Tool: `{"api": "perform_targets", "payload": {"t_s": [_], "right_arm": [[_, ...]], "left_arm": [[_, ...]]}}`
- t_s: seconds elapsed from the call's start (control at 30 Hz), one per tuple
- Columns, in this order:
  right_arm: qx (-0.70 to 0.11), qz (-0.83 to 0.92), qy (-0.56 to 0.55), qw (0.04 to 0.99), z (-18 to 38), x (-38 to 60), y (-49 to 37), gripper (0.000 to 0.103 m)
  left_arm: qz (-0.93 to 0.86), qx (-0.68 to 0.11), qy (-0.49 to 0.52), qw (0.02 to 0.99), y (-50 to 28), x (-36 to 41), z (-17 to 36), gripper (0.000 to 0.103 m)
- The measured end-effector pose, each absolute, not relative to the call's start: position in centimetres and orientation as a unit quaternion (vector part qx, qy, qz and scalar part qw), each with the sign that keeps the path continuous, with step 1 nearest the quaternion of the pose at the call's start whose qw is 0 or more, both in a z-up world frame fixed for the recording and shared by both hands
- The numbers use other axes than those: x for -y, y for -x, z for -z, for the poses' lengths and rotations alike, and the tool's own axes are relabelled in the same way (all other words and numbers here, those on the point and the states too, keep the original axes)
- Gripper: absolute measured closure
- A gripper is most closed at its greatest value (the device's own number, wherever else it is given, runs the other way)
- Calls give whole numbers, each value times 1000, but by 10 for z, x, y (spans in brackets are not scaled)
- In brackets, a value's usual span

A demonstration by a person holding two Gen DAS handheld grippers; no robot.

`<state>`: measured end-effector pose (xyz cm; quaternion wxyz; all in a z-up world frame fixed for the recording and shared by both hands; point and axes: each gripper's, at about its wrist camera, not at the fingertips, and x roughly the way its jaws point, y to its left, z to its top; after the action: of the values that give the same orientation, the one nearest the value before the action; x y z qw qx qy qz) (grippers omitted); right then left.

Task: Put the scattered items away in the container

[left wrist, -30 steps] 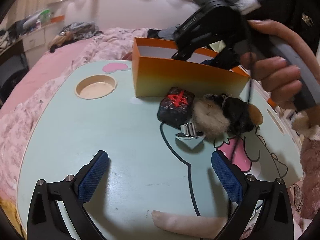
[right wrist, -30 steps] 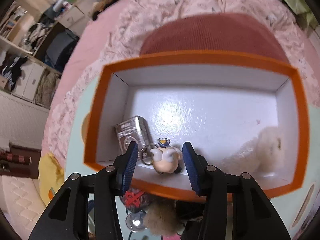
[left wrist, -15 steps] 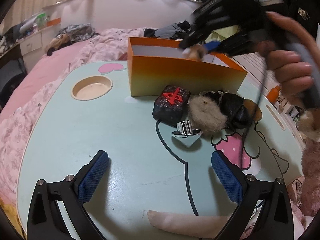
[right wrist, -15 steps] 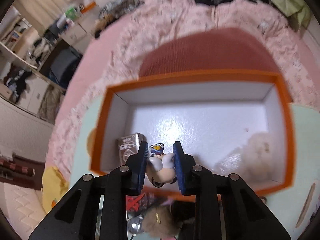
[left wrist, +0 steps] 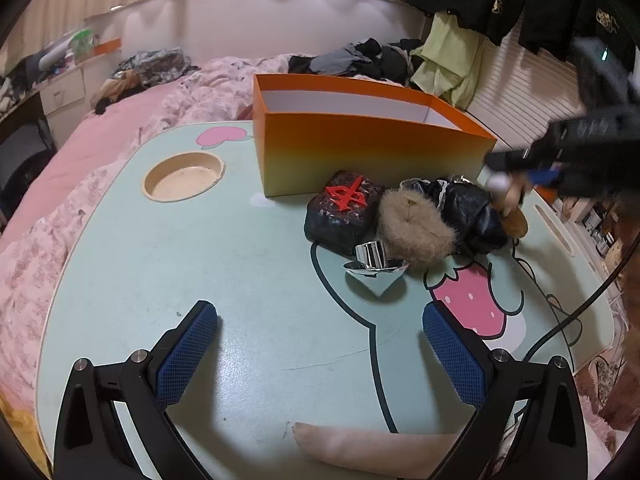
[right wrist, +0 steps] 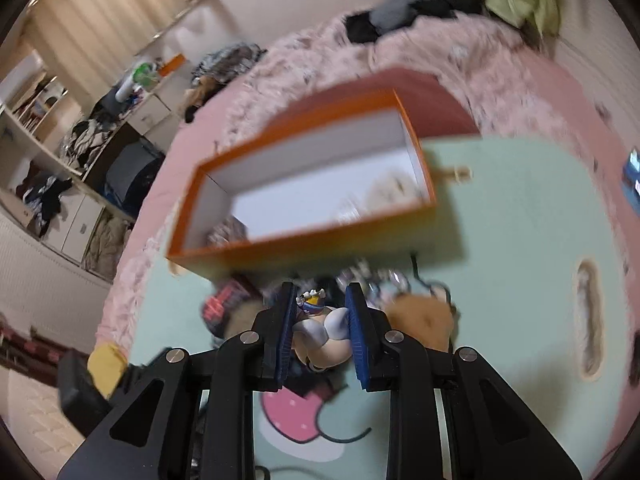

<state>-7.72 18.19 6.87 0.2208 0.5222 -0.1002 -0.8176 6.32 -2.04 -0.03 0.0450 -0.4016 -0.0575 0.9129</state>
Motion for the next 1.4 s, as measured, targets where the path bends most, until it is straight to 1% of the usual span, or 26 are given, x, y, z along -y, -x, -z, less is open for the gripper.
{"api": "perform_targets", "payload": {"t_s": [0.1, 0.2, 0.3, 0.4, 0.43, 0.47, 0.53, 0.67, 0.7, 0.73, 0.77, 0.83, 0.9, 0.97, 1.1, 1.3, 1.4], "right_arm": [[102, 814, -533, 207, -50, -181, 81, 76], [90, 819, -531, 198, -42, -180, 80, 76], [72, 829, -520, 193, -45, -176, 72, 75], [55, 849, -484, 205, -56, -175, 56, 72], [64, 855, -470, 208, -61, -176, 51, 65], [73, 862, -457, 208, -65, -180, 47, 53], [94, 877, -428, 195, -73, -188, 37, 40], [105, 883, -412, 198, -80, -195, 26, 40], [108, 882, -414, 201, -79, -195, 24, 40], [109, 880, -416, 203, -78, -195, 22, 40], [110, 878, -418, 204, -77, -194, 20, 40], [112, 873, -425, 210, -71, -192, 18, 40], [116, 867, -434, 214, -66, -191, 19, 40], [120, 862, -441, 218, -61, -190, 19, 40], [122, 862, -439, 220, -60, -193, 16, 40], [132, 862, -437, 222, -59, -199, 16, 40], [133, 861, -437, 222, -59, -199, 16, 40]], "left_arm": [[-913, 58, 402, 45, -63, 20, 0, 0], [-911, 58, 404, 50, -61, 21, 0, 0], [-907, 62, 412, 60, -57, 25, -5, 0], [-918, 47, 389, 60, -54, 29, -27, 0], [-924, 42, 376, 60, -52, 31, -39, 0], [-927, 37, 369, 62, -49, 33, -50, 0], [-926, 26, 370, 74, -35, 34, -74, 0], [-906, -15, 413, 94, 12, 25, -108, 1], [-894, -16, 436, 99, 28, 22, -111, 7], [-876, -13, 470, 110, 47, 19, -110, 18], [-854, -4, 507, 120, 66, 16, -105, 24], [-817, 22, 562, 126, 92, 13, -91, 48], [-789, 50, 603, 111, 112, 14, -74, 63], [-784, 58, 613, 81, 124, 16, -63, 65], [-783, 38, 620, 33, 136, 10, -48, 65], [-766, 4, 642, 0, 151, 0, -27, 65], [-771, 18, 637, 3, 154, 0, -28, 63]]}}
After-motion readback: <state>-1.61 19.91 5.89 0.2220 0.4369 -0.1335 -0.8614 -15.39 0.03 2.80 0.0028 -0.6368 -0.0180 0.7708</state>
